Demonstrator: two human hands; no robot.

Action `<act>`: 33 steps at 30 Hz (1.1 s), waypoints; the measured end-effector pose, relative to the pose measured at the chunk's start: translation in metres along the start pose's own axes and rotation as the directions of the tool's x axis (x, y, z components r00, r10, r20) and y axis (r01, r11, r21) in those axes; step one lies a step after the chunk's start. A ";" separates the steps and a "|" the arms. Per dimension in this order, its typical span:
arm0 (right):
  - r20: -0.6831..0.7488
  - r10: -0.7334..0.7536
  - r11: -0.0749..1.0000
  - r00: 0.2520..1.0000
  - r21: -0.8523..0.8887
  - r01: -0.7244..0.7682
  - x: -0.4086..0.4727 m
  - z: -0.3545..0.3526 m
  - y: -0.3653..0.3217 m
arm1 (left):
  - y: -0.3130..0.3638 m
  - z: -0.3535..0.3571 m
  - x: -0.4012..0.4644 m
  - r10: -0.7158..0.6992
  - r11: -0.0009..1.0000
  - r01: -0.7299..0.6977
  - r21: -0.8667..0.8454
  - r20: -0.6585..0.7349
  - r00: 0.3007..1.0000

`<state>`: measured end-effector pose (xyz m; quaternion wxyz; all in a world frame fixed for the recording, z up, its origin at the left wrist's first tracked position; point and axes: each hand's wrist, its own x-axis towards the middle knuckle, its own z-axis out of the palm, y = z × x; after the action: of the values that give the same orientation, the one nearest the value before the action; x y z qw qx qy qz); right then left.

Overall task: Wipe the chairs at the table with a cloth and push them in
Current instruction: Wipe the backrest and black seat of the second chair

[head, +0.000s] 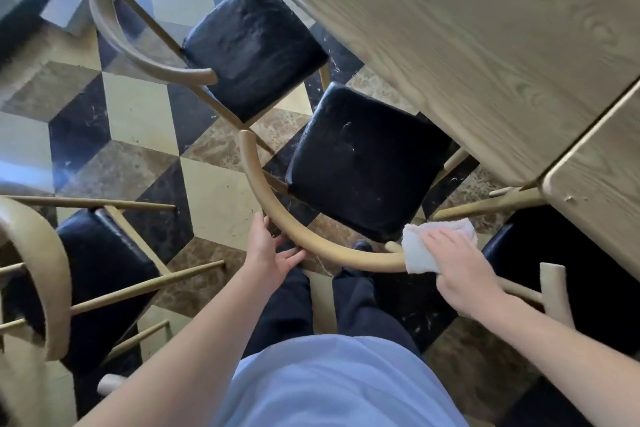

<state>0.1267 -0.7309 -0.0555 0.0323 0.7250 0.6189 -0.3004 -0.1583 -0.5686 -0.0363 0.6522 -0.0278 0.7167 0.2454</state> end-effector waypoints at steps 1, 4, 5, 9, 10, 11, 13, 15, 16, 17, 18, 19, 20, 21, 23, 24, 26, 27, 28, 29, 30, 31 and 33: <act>-0.055 0.011 1.000 0.998 0.017 -0.010 0.000 0.009 -0.018 | 0.006 -0.005 0.002 0.005 1.000 -0.005 -0.005 0.000 1.000; -0.112 0.046 0.982 0.993 0.188 -0.024 -0.002 0.031 -0.072 | 0.012 -0.011 0.005 -0.004 1.000 0.004 0.021 0.025 1.000; -0.108 0.051 0.972 0.993 0.235 -0.024 0.002 0.038 -0.093 | 0.015 -0.014 0.007 -0.016 0.999 0.015 0.032 0.041 0.999; -0.110 0.039 0.974 0.993 0.228 -0.013 0.033 0.051 -0.171 | 0.026 -0.031 0.021 -0.077 0.993 0.066 0.094 0.117 0.990; -0.105 0.030 0.975 0.994 0.220 -0.006 0.044 0.051 -0.188 | 0.030 -0.037 0.026 -0.087 0.992 0.073 0.106 0.131 0.988; -0.102 0.020 0.976 0.995 0.219 0.003 0.056 0.052 -0.204 | 0.034 -0.043 0.032 -0.094 0.991 0.079 0.110 0.142 0.985; -0.092 0.013 0.969 0.996 0.247 0.010 0.078 0.047 -0.227 | 0.041 -0.048 0.038 -0.082 0.991 0.062 0.119 0.171 0.982; -0.078 0.014 0.953 0.997 0.304 0.010 0.107 0.040 -0.253 | 0.053 -0.050 0.043 -0.044 0.995 0.024 0.093 0.219 0.975; -0.072 0.022 0.937 0.997 0.350 0.004 0.123 0.035 -0.266 | 0.060 -0.050 0.045 -0.025 0.997 0.007 0.076 0.246 0.969; -0.064 0.034 0.910 0.997 0.415 -0.004 0.140 0.031 -0.277 | 0.067 -0.049 0.047 -0.012 0.999 -0.003 0.053 0.266 0.964; -0.059 0.049 0.874 0.997 0.485 -0.014 0.156 0.026 -0.286 | 0.073 -0.048 0.048 -0.002 1.000 -0.007 0.028 0.284 0.959; -0.059 0.064 0.839 0.996 0.543 -0.022 0.172 0.021 -0.294 | 0.077 -0.047 0.049 0.003 1.000 -0.006 0.010 0.301 0.953; -0.060 0.078 0.813 0.995 0.582 -0.029 0.188 0.017 -0.302 | 0.080 -0.047 0.049 -0.003 1.000 0.001 0.005 0.310 0.951; -0.066 0.090 0.800 0.994 0.599 -0.033 0.203 0.013 -0.310 | 0.082 -0.048 0.050 -0.010 1.000 0.010 0.002 0.313 0.950; -0.086 0.120 0.803 0.989 0.594 -0.046 0.230 0.006 -0.317 | 0.081 -0.050 0.049 -0.027 1.000 0.028 0.000 0.312 0.950; -0.092 0.133 0.815 0.987 0.577 -0.056 0.243 0.003 -0.321 | 0.080 -0.052 0.049 -0.035 0.999 0.039 -0.006 0.314 0.949; -0.098 0.148 0.847 0.984 0.527 -0.075 0.266 -0.004 -0.326 | 0.079 -0.056 0.051 -0.051 0.998 0.058 -0.011 0.320 0.946; -0.107 0.136 0.870 0.985 0.489 -0.067 0.275 -0.007 -0.328 | 0.078 -0.057 0.052 -0.057 0.998 0.064 -0.012 0.321 0.945; -0.122 0.103 0.897 0.987 0.441 -0.039 0.283 -0.011 -0.330 | 0.078 -0.059 0.054 -0.059 0.998 0.068 -0.015 0.322 0.945; -0.144 0.054 0.929 0.988 0.370 0.003 0.289 -0.013 -0.330 | 0.078 -0.060 0.056 -0.059 0.998 0.067 -0.014 0.323 0.945; -0.164 -0.012 0.961 0.986 0.271 0.057 0.291 -0.014 -0.330 | 0.079 -0.060 0.056 -0.060 0.998 0.067 -0.010 0.323 0.944; -0.169 -0.095 0.982 0.981 0.145 0.120 0.290 -0.014 -0.328 | 0.080 -0.059 0.055 -0.055 0.998 0.060 -0.005 0.316 0.947; -0.100 -0.301 0.950 0.948 -0.119 0.289 0.282 -0.013 -0.318 | 0.084 -0.059 0.055 -0.002 1.000 0.005 -0.010 0.258 0.966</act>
<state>-0.1450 -0.4044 -0.0758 -0.0120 0.6381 0.7358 -0.2265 -0.2511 -0.5030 -0.0601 0.7401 -0.0005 0.6244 0.2496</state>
